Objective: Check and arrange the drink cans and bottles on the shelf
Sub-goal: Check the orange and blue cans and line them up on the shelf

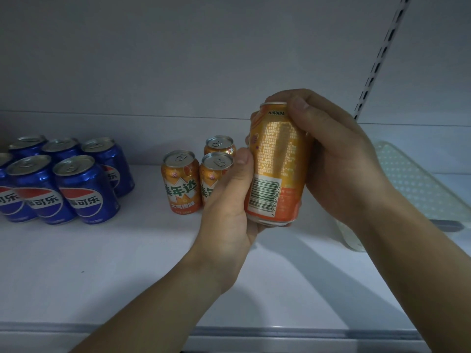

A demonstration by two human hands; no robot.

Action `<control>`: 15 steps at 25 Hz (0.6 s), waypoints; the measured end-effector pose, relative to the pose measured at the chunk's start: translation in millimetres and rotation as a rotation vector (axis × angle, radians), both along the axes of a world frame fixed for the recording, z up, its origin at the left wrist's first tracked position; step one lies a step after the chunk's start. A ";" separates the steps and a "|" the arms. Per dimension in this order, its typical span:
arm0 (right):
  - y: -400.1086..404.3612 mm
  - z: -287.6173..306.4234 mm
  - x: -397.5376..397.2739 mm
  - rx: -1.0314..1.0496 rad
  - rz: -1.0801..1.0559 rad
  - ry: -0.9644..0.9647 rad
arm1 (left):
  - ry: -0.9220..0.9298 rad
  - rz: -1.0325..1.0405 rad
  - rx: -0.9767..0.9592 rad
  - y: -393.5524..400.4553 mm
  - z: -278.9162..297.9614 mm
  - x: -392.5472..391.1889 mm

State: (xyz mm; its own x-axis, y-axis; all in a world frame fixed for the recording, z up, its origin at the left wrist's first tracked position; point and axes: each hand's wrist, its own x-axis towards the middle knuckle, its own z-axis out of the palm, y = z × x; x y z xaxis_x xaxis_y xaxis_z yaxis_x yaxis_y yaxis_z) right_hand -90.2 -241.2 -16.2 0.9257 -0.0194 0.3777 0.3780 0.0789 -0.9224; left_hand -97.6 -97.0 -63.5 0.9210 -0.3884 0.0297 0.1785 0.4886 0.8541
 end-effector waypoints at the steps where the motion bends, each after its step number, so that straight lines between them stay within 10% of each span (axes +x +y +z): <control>1: -0.4 -0.3 0.7 0.005 0.005 0.014 | 0.006 -0.003 0.006 0.4 0.2 0.2; 15: -4.7 0.5 0.3 -0.010 0.021 0.112 | 0.055 -0.045 0.085 -0.9 0.6 -3.4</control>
State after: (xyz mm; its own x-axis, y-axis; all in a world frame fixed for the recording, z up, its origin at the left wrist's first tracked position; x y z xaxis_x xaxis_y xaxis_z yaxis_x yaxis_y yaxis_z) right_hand -89.9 -245.9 -15.7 0.9623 0.0035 0.2721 0.2710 0.0757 -0.9596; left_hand -101.0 -97.9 -62.9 0.9021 -0.4280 -0.0550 0.2461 0.4055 0.8803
